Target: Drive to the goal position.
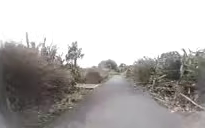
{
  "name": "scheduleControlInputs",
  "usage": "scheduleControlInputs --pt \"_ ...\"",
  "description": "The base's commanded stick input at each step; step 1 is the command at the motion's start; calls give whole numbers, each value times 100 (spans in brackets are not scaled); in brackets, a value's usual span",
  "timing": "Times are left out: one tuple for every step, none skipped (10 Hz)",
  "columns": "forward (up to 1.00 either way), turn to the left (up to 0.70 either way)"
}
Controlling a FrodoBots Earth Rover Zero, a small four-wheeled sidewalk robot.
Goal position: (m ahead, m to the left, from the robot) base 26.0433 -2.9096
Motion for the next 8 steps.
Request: scheduleControlInputs --pt "85 0" --pt "85 0" --pt "85 0" --pt "85 0" --pt "85 0" --pt "85 0" --pt "85 0" --pt "85 0"
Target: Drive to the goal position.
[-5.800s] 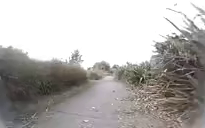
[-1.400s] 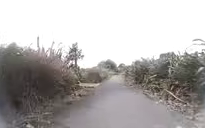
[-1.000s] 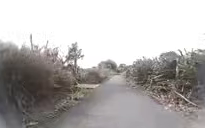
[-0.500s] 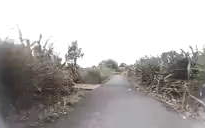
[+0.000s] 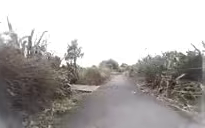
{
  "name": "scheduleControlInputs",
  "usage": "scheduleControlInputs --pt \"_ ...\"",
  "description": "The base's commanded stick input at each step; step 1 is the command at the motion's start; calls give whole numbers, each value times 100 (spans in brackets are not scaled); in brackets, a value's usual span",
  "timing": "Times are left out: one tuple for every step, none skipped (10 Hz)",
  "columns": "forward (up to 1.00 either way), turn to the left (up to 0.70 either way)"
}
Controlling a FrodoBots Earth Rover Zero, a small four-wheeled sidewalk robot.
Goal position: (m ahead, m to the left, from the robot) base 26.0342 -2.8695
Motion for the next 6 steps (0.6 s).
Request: scheduleControlInputs --pt "85 0" --pt "85 0" --pt "85 0" --pt "85 0" --pt "85 -19" --pt "85 -34"
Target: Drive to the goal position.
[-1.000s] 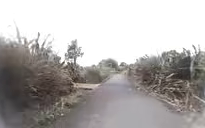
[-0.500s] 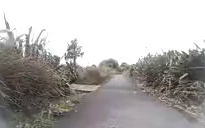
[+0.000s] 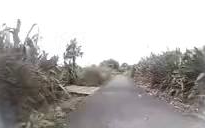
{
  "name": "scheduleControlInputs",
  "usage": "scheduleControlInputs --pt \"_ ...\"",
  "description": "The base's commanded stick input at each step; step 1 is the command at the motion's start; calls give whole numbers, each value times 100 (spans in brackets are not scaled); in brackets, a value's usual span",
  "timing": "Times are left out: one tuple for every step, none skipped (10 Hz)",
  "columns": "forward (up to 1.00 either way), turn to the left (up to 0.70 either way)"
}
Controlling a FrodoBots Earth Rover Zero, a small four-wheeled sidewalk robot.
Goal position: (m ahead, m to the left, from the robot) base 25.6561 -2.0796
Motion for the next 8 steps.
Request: scheduleControlInputs --pt "85 -34" --pt "85 -13" --pt "85 0" --pt "85 0" --pt "85 0" --pt "85 0" --pt "85 0" --pt "85 0"
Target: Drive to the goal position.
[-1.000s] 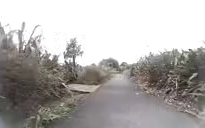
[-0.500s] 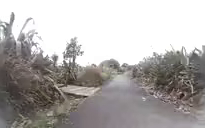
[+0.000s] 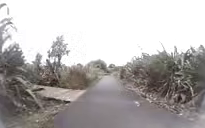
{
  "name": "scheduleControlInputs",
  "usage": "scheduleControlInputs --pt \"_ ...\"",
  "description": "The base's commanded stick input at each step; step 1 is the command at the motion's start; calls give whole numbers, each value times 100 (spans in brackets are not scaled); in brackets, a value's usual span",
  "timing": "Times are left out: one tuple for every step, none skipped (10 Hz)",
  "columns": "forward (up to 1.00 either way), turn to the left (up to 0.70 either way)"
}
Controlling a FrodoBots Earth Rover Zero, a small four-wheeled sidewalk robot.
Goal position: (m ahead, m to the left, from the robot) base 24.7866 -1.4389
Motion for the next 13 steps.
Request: scheduleControlInputs --pt "85 0" --pt "85 0" --pt "85 0" --pt "85 0" --pt "85 0" --pt "85 0" --pt "85 0" --pt "85 -7" --pt "85 -34" --pt "85 -34" --pt "85 -29" --pt "85 -19" --pt "85 -2"
